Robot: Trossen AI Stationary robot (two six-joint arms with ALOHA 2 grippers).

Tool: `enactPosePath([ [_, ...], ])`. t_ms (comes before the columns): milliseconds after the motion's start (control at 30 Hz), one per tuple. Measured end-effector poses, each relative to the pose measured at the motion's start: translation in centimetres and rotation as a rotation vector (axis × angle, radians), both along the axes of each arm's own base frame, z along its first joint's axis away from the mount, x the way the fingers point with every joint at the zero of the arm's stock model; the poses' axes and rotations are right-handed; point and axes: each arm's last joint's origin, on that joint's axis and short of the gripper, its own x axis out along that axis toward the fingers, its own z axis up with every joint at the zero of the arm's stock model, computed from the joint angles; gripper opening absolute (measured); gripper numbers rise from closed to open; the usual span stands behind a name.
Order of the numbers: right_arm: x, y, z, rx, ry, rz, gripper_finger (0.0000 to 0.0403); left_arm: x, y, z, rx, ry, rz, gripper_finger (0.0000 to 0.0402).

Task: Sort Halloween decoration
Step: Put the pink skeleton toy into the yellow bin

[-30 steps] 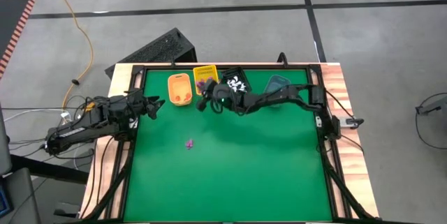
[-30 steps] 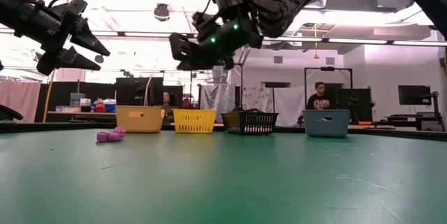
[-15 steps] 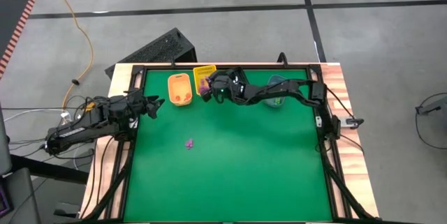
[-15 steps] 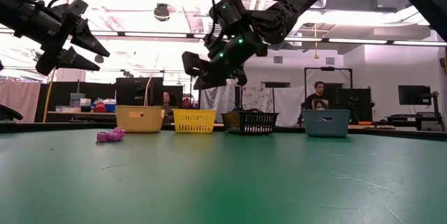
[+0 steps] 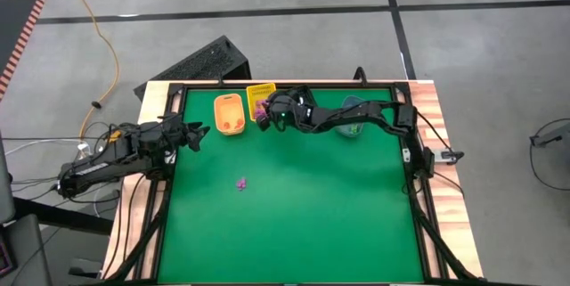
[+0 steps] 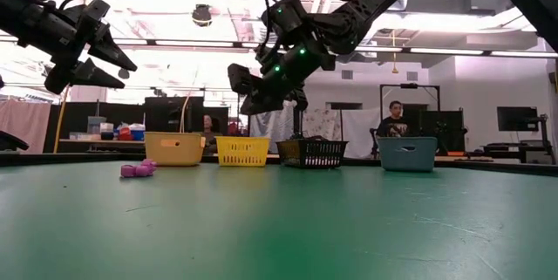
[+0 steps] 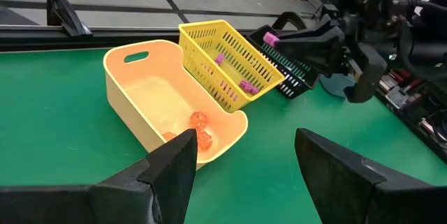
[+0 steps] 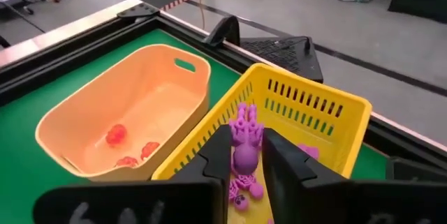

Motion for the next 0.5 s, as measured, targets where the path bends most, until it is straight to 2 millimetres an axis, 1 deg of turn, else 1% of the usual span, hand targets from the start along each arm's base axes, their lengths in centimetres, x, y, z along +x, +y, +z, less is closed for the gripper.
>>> enactPosePath([
  [167,-0.16,-0.39,-0.14,0.047,-0.019,-0.016,0.0092,0.0,0.0,0.0,0.0,0.0,0.0,0.0231],
  [300,-0.14,-0.41,-0.1,0.053,-0.028,-0.011,0.011,0.0,0.0,0.0,0.0,0.0,-0.001,0.0231],
  [433,-0.02,-0.24,-0.07,0.064,-0.032,0.039,0.0127,0.0,0.0,0.0,0.0,0.0,-0.001,0.0231],
  [500,0.25,0.2,0.15,0.052,-0.044,0.101,0.0134,0.0,0.0,0.0,0.0,0.0,-0.001,0.0231],
])
